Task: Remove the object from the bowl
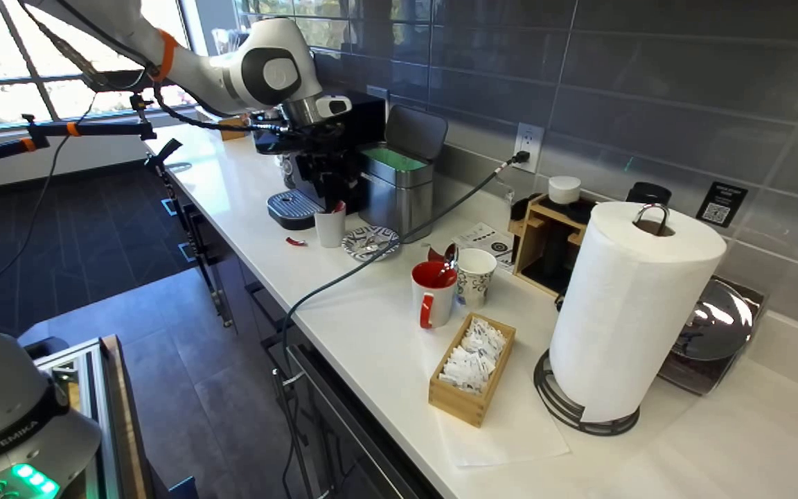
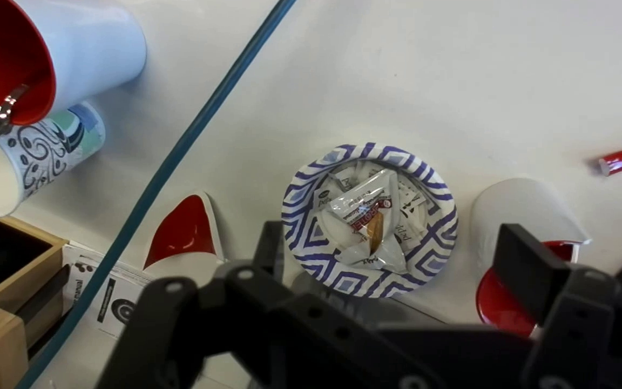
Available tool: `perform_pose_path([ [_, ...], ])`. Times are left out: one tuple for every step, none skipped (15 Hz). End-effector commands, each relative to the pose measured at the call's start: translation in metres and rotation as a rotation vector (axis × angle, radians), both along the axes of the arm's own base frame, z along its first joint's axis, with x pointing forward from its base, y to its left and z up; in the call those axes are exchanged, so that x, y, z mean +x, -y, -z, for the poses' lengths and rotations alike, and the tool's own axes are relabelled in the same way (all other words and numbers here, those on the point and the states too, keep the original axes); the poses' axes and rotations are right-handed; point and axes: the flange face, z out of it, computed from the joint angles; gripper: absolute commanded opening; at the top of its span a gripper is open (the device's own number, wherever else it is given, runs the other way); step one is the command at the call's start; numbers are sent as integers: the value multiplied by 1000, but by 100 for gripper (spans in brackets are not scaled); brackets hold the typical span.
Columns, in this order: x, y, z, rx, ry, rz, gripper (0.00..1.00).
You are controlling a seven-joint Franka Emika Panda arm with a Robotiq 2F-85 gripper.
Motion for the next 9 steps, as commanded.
perform_pose_path([
  [19, -7, 37, 9, -38, -112, 100],
  [25, -7, 48, 7, -57, -149, 100],
  [30, -6, 58, 11, -70, -177, 100],
  [38, -4, 66, 3, -76, -194, 100],
  [46, -3, 73, -1, -80, -208, 100],
  [54, -1, 77, -6, -82, -215, 100],
  [61, 0, 80, -3, -85, -223, 100],
  [71, 0, 85, -1, -87, -223, 100],
  [78, 1, 87, 2, -88, -225, 100],
])
